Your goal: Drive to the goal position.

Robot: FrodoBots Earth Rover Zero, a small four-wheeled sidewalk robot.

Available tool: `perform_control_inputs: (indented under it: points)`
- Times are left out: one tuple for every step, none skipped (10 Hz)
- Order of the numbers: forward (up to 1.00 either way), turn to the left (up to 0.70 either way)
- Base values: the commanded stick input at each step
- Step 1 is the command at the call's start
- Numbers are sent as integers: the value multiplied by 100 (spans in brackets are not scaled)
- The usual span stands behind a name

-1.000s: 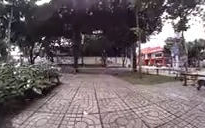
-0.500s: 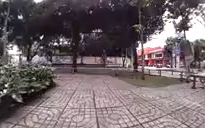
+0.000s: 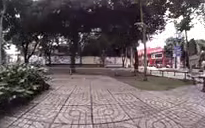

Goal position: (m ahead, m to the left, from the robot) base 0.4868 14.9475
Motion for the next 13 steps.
perform_control_inputs:
  points:
    - [70,0]
    - [70,17]
    - [70,20]
    - [70,7]
    - [70,0]
    - [70,21]
    - [70,0]
    - [70,0]
    - [70,14]
    - [70,27]
    - [70,27]
    - [70,11]
    - [70,0]
